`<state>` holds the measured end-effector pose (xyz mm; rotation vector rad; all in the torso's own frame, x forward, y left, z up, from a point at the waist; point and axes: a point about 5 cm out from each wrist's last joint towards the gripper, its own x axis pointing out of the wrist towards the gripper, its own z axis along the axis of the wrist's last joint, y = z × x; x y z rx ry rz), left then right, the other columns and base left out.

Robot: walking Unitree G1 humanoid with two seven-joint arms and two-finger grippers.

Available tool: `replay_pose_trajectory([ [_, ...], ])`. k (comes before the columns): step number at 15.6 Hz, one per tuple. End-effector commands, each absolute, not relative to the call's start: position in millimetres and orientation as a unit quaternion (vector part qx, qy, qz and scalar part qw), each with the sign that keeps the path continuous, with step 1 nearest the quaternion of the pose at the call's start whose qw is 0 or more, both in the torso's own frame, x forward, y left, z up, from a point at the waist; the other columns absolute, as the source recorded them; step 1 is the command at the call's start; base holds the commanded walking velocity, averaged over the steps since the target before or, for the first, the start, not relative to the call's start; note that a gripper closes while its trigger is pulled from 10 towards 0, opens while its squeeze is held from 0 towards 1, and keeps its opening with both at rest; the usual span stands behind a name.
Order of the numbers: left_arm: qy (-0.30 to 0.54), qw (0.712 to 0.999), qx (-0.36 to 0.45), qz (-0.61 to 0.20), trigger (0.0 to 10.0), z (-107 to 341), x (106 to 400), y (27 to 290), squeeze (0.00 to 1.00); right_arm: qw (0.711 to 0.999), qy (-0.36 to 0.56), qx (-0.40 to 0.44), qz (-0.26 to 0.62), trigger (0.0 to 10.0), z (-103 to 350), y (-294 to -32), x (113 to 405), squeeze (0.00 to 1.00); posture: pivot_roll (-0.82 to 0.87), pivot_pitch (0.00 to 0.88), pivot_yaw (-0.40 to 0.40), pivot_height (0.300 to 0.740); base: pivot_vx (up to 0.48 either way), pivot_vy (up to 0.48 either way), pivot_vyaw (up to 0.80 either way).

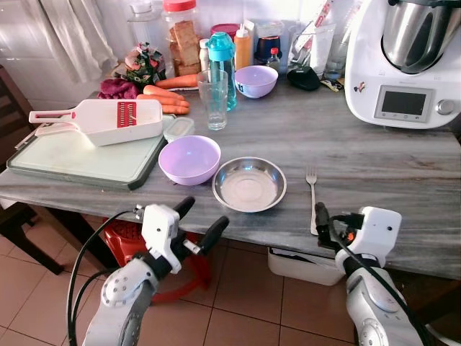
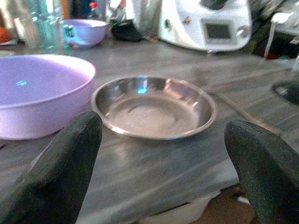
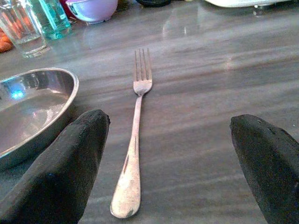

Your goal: Setting the table

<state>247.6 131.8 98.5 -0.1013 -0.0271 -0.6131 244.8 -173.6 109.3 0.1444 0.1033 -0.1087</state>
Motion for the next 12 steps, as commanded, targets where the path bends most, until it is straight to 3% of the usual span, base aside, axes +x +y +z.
replay_pose_trajectory([
  [1,-0.017,0.960,-0.031,-0.278,10.0,100.3,248.8,140.3,0.00,0.995,0.046,0.073,-0.048,10.0,112.4,-173.6,244.4,0.84,0.03,0.015,0.087,0.740,0.000,0.000,-0.64],
  [2,-0.020,0.965,-0.024,-0.262,10.0,101.0,251.0,142.4,0.00,0.995,0.048,0.072,-0.045,10.0,112.2,-173.3,244.4,0.46,0.03,0.014,0.087,0.740,0.000,0.000,-0.77],
  [3,-0.026,0.974,-0.005,-0.227,10.0,102.2,255.8,145.4,0.00,0.996,0.047,0.069,-0.044,10.0,111.9,-173.3,244.3,0.21,0.03,0.012,0.086,0.740,0.000,0.000,-0.77],
  [4,-0.025,0.977,0.010,-0.210,10.0,101.7,258.3,146.5,0.00,0.996,0.047,0.065,-0.043,10.0,111.5,-172.9,244.8,0.15,0.03,0.012,0.086,0.740,0.000,0.000,-0.78],
  [5,-0.020,0.984,0.024,-0.173,10.0,100.4,262.3,150.0,0.00,0.996,0.045,0.064,-0.043,10.0,112.0,-173.0,246.4,0.00,0.03,0.009,0.086,0.740,0.000,0.000,-0.47],
  [9,-0.019,0.993,0.074,-0.088,10.0,95.8,268.9,164.9,0.00,0.997,0.030,0.053,-0.044,10.0,115.7,-174.9,248.6,0.00,0.03,0.005,0.085,0.740,0.000,0.000,0.00],
  [12,-0.003,0.994,0.113,0.005,10.0,84.5,261.9,190.9,0.00,0.997,0.022,0.035,-0.059,10.0,115.9,-184.0,245.6,0.00,0.01,0.013,0.090,0.740,0.000,0.000,0.00],
])
